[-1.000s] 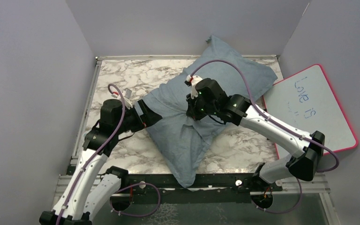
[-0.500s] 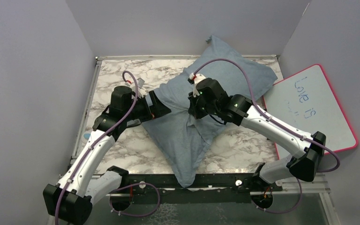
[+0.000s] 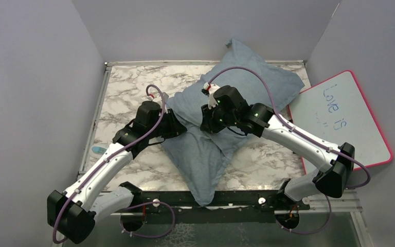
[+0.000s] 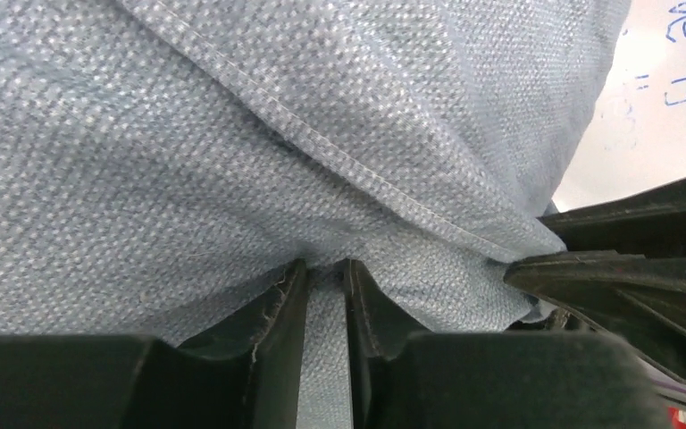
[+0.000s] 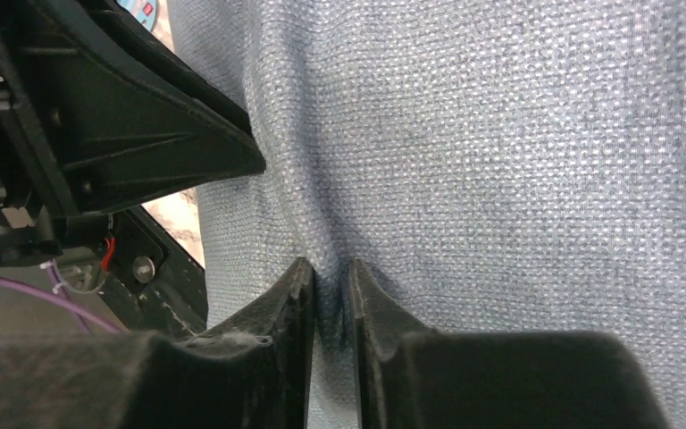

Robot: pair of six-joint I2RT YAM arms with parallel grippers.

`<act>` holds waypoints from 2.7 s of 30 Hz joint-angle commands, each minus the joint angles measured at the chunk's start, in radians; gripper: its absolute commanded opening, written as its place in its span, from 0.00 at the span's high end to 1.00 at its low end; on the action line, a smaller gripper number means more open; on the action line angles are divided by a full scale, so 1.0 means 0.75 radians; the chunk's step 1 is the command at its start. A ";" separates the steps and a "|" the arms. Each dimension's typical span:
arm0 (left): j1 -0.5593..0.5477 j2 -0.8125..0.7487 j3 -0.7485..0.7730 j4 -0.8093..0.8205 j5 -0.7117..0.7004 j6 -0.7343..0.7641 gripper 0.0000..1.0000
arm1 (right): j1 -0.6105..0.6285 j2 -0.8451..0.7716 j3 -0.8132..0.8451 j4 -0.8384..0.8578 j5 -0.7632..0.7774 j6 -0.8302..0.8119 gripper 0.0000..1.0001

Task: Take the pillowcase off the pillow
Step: Remove the pillow from the pillowcase.

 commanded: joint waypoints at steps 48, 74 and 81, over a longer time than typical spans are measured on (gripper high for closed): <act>-0.003 -0.137 -0.127 -0.125 -0.222 0.007 1.00 | -0.010 0.015 0.136 0.001 0.357 0.008 0.99; -0.015 0.019 0.261 -0.036 -0.019 0.032 0.14 | -0.215 0.079 -0.295 0.130 0.011 0.116 0.99; -0.209 0.329 0.410 -0.169 -0.200 0.116 0.22 | -0.216 0.020 -0.303 0.112 0.047 0.118 0.99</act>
